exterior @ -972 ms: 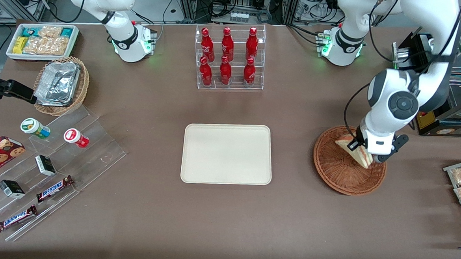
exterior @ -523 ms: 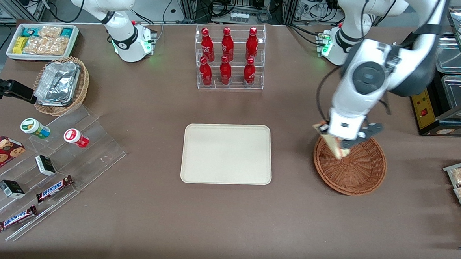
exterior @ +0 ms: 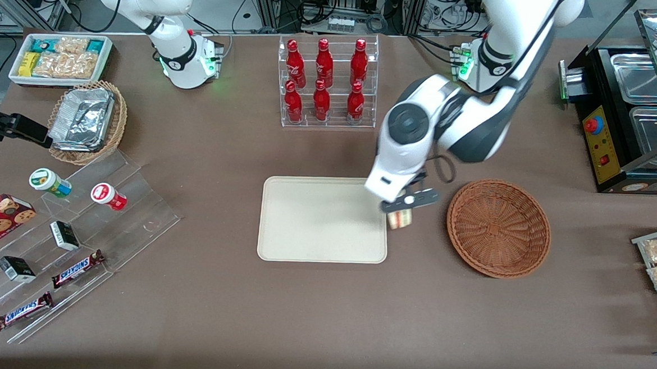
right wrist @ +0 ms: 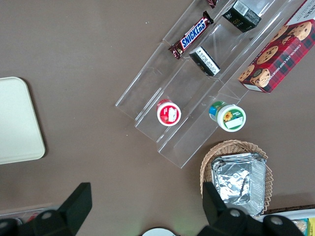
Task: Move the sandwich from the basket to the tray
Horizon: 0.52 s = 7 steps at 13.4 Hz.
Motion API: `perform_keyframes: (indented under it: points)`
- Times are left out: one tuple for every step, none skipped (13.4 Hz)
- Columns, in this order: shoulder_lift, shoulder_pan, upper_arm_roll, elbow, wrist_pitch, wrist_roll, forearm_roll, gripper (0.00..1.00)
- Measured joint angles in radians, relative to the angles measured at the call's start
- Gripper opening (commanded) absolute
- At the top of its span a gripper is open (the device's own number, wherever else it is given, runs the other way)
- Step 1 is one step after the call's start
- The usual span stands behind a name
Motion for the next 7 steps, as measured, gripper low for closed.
perform_keyframes:
  points:
    - [0.047,-0.019,-0.001,0.036,0.012,0.003,0.001,0.0]
    - [0.087,-0.04,-0.001,0.066,0.033,0.003,0.001,0.0]
    - [0.124,-0.066,0.0,0.093,0.057,0.003,0.001,0.0]
    - [0.155,-0.092,0.0,0.117,0.08,0.003,0.002,0.0]
    - [0.183,-0.116,0.001,0.139,0.103,0.003,0.003,0.0]
    - [0.207,-0.137,0.001,0.159,0.119,0.003,0.008,0.0]
    - [0.227,-0.154,0.001,0.173,0.136,0.002,0.025,0.0]
